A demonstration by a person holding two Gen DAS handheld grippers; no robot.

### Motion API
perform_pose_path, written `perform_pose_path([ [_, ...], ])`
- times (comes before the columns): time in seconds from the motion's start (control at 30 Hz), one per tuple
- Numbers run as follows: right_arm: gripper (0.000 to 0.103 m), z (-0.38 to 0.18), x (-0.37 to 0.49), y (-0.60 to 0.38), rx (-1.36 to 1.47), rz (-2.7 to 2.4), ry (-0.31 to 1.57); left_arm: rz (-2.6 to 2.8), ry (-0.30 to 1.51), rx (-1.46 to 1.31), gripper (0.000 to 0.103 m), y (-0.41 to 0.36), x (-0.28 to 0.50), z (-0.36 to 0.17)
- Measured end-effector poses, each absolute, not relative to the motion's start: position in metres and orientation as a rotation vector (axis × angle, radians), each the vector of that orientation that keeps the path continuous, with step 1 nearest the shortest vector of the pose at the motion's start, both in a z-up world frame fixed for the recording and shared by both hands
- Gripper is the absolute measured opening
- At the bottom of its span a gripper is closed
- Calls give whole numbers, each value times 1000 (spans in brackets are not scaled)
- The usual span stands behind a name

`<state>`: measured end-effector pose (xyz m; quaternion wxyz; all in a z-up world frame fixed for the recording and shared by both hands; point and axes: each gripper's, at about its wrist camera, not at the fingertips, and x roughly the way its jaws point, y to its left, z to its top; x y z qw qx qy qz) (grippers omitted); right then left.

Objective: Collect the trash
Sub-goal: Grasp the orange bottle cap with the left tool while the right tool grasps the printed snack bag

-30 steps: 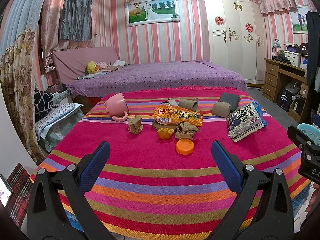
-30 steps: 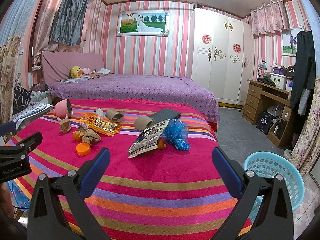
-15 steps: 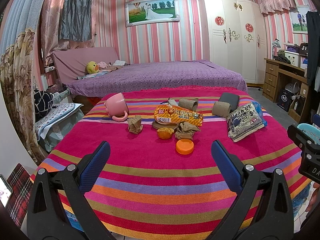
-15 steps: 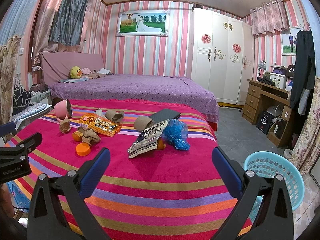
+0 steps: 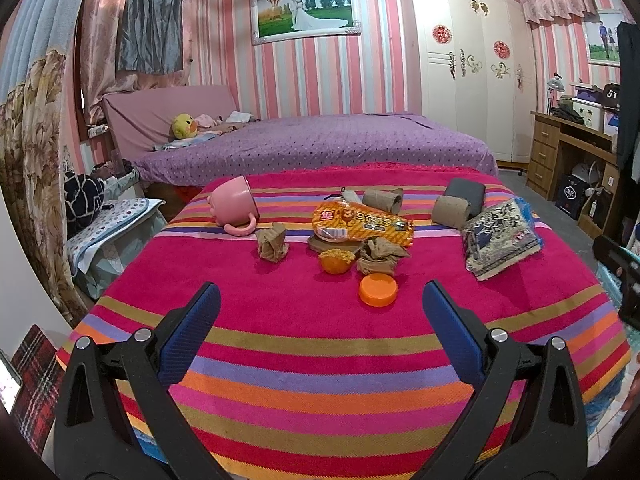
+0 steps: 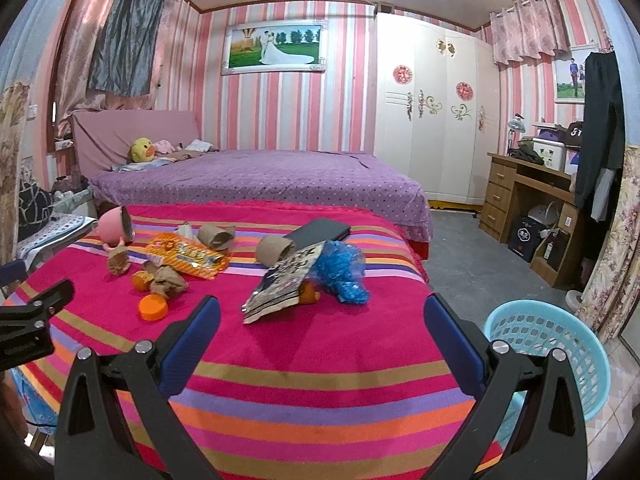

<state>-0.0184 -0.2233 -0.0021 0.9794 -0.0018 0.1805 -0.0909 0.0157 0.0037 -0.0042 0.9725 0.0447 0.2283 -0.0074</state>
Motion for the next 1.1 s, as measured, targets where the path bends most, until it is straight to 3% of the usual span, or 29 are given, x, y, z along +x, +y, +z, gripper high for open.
perform_pose_path([
  [0.27, 99, -4, 12, -253, 6, -227, 395, -24, 504, 123, 98, -2, 51, -21],
  [0.5, 99, -1, 32, -274, 7, -247, 378, -90, 629, 101, 97, -20, 92, -44],
  [0.7, 99, -13, 50, -281, 25, -229, 469, -118, 734, 128, 96, -40, 120, -69],
  [0.8, 99, -16, 52, -282, 19, -241, 486, -148, 764, 103, 81, -38, 127, -72],
  [0.87, 99, -17, 52, -284, 35, -232, 492, -172, 791, 80, 60, -37, 131, -75],
  [0.97, 99, -20, 55, -280, 34, -210, 508, -178, 799, 77, 39, -36, 132, -77],
  [1.1, 99, -24, 61, -266, 4, -166, 515, -194, 786, 84, 39, -35, 124, -70],
])
